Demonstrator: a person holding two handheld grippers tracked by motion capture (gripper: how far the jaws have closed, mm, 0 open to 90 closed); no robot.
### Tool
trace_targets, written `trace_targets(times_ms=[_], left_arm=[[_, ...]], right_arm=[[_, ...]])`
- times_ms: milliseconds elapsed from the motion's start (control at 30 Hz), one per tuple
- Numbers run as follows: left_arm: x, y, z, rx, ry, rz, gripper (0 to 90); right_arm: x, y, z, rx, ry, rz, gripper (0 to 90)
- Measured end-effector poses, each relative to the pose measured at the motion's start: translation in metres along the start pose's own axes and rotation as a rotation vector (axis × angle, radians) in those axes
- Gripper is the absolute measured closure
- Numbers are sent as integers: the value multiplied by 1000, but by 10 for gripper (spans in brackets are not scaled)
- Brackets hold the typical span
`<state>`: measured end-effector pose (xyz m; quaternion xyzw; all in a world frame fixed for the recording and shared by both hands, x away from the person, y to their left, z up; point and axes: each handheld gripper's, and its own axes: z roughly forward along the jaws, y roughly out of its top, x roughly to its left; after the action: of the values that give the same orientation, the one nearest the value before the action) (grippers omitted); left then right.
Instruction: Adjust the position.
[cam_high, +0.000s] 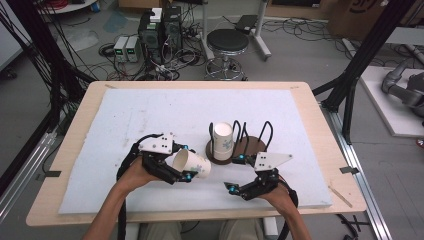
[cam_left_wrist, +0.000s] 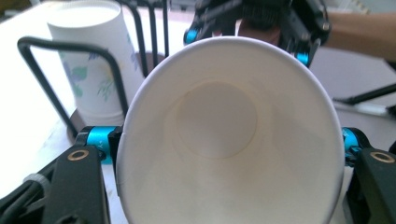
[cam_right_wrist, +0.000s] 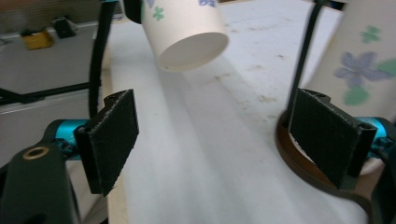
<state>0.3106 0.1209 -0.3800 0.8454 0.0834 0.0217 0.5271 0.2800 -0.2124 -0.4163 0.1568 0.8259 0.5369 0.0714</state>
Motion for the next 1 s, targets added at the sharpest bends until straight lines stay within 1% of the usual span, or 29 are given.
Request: trace_targets(times_ms=[33,67,100,133,167,200,233,300,367,433,467,500,567,600,633,767,800,833,867,933,1000], left_arm=[[1,1,-1,29,10,-2,305],[2,2,-2,55,14,1,305],[4,3,-3,85,20,2,305],[6,4,-4,111,22,0,304],[7,5,-5,134,24,-2,303],[9,6,-6,149,23,-5,302],[10,7,-7,178,21,-4,300],[12,10,-10,212,27,-11,300],[14,14,-12,249,34,-13,300],[16,16,-13,298,46,-15,300],[17,16,-13,310,51,-15,300],[18,17,-13,339,59,-15,300],[20,17,-14,376,62,-26,300],[20,17,-14,381,65,-32,300],[21,17,-14,393,65,-36,300],[25,19,-14,482,79,-32,300],[25,20,-14,494,82,-35,300],[26,21,-14,507,81,-35,300],[27,22,-14,518,86,-29,300],[28,24,-13,556,99,-25,300],[29,26,-12,578,102,-21,300]], right_arm=[[-1,-1,-2,-1,-12,5,162],[-1,-3,-4,5,-36,20,162],[-2,-4,-5,4,-52,24,162],[-3,-6,-7,8,-64,44,162],[-4,-7,-9,11,-91,48,162],[-5,-9,-10,18,-99,61,162],[-6,-10,-11,19,-109,67,162],[-7,-14,-14,25,-149,89,162],[-8,-18,-16,28,-177,111,162],[-9,-22,-18,38,-205,118,162],[-9,-23,-19,45,-226,120,162],[-10,-24,-19,51,-238,121,163],[-11,-26,-22,60,-271,135,163],[-11,-28,-24,57,-288,148,163],[-11,-29,-25,54,-296,149,165],[-14,-35,-32,59,-360,186,166],[-15,-37,-34,60,-372,197,166],[-16,-38,-35,62,-383,193,166],[-16,-39,-36,68,-396,199,166],[-16,-42,-36,72,-421,201,166],[-18,-44,-36,73,-438,206,166]])
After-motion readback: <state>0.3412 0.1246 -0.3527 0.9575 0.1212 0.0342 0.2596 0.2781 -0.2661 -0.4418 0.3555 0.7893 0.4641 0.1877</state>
